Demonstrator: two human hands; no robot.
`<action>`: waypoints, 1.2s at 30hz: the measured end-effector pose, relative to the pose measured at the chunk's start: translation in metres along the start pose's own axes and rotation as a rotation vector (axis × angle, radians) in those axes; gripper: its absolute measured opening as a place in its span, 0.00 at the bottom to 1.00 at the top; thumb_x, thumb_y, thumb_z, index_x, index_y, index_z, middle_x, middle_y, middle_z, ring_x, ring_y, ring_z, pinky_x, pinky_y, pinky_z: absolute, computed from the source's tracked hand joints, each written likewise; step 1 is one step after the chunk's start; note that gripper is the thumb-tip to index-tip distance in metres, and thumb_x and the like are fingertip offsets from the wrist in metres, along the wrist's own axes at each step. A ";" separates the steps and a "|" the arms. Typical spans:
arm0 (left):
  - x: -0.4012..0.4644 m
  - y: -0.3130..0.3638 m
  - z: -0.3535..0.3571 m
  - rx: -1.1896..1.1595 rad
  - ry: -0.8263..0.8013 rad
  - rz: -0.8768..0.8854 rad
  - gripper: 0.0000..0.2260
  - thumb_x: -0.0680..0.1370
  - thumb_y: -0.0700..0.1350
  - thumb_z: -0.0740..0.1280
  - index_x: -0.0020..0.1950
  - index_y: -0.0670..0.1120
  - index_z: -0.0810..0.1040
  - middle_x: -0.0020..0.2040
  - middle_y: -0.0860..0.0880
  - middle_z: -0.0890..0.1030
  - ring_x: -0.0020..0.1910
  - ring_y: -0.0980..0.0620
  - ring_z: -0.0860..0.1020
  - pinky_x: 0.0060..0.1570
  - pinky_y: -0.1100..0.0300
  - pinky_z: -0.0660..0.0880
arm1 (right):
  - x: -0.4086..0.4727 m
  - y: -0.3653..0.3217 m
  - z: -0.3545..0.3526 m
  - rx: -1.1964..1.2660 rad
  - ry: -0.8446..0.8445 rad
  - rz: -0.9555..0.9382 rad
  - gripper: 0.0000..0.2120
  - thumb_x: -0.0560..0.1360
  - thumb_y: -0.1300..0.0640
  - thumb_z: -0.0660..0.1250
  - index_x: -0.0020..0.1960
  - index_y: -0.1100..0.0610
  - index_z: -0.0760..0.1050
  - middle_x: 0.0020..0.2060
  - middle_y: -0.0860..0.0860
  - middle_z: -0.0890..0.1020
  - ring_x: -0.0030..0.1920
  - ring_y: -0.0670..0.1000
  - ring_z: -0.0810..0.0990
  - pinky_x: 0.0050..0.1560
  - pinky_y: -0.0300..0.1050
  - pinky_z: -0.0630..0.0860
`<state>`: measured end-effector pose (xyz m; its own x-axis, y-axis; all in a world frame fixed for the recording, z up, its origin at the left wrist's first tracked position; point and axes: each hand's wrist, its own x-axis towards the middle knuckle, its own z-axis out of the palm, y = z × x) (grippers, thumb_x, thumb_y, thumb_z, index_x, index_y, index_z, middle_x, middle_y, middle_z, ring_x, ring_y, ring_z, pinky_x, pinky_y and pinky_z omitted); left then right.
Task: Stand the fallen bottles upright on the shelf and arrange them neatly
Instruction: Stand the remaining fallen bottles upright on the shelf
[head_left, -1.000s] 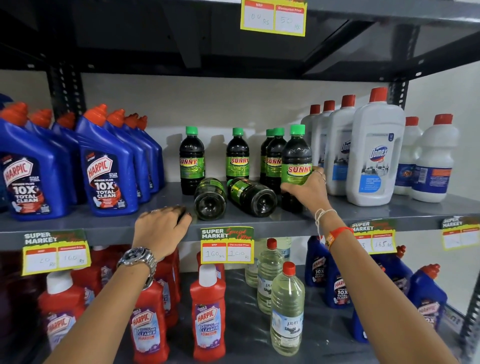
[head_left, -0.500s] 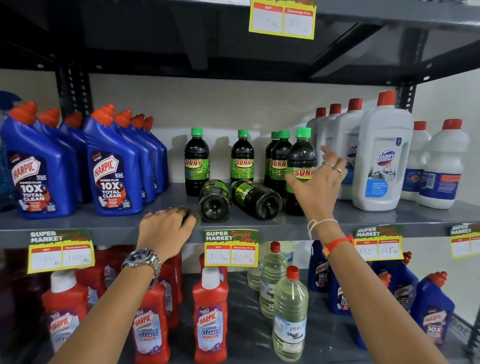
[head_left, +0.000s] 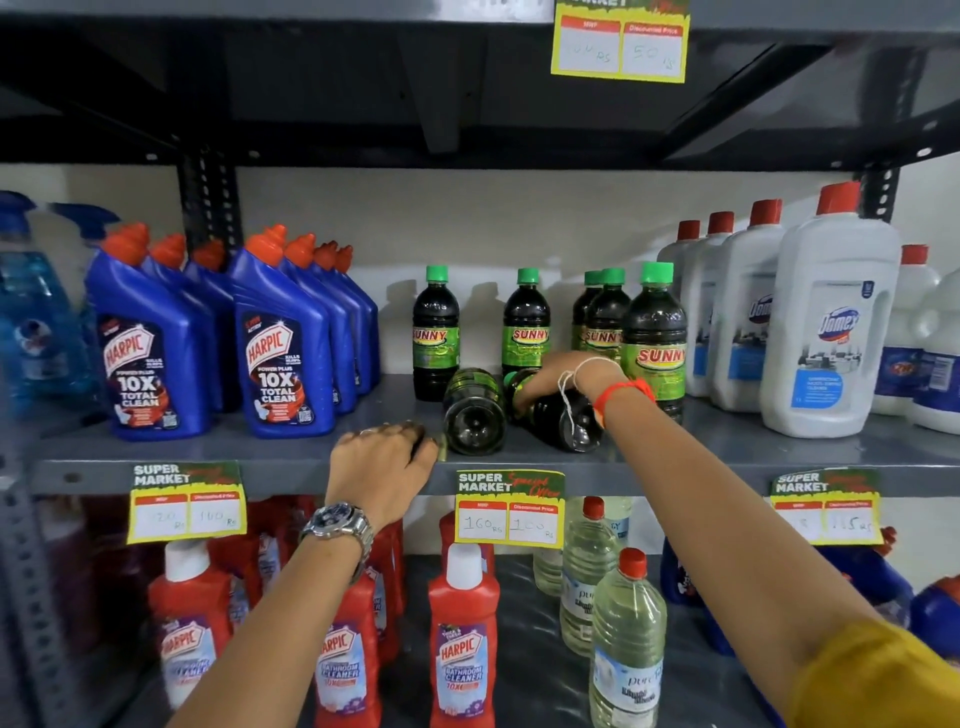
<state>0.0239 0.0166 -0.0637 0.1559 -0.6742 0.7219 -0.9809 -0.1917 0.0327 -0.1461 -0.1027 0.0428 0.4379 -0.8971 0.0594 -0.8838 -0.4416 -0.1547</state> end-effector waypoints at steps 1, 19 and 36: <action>0.000 0.000 0.000 0.000 0.002 0.000 0.32 0.68 0.59 0.39 0.50 0.50 0.79 0.46 0.49 0.83 0.44 0.49 0.80 0.42 0.56 0.67 | 0.002 0.000 0.002 -0.014 0.016 0.028 0.29 0.59 0.38 0.70 0.54 0.54 0.76 0.54 0.51 0.80 0.53 0.55 0.79 0.57 0.49 0.76; 0.001 0.000 -0.002 -0.011 -0.020 -0.011 0.34 0.67 0.59 0.37 0.53 0.49 0.78 0.48 0.49 0.82 0.47 0.49 0.79 0.44 0.57 0.67 | -0.034 -0.005 -0.006 0.693 0.812 -0.075 0.49 0.59 0.50 0.79 0.70 0.66 0.57 0.55 0.58 0.79 0.57 0.60 0.78 0.59 0.50 0.75; 0.001 0.001 -0.002 0.005 -0.075 -0.015 0.25 0.72 0.56 0.46 0.55 0.49 0.78 0.50 0.48 0.82 0.49 0.48 0.79 0.46 0.55 0.68 | -0.042 0.006 0.033 0.346 0.774 -0.022 0.55 0.58 0.36 0.75 0.72 0.64 0.55 0.65 0.62 0.70 0.64 0.62 0.73 0.56 0.54 0.75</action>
<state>0.0228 0.0174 -0.0618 0.1791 -0.7227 0.6676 -0.9779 -0.2054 0.0400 -0.1640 -0.0667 0.0067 0.1066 -0.7013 0.7049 -0.7207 -0.5429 -0.4311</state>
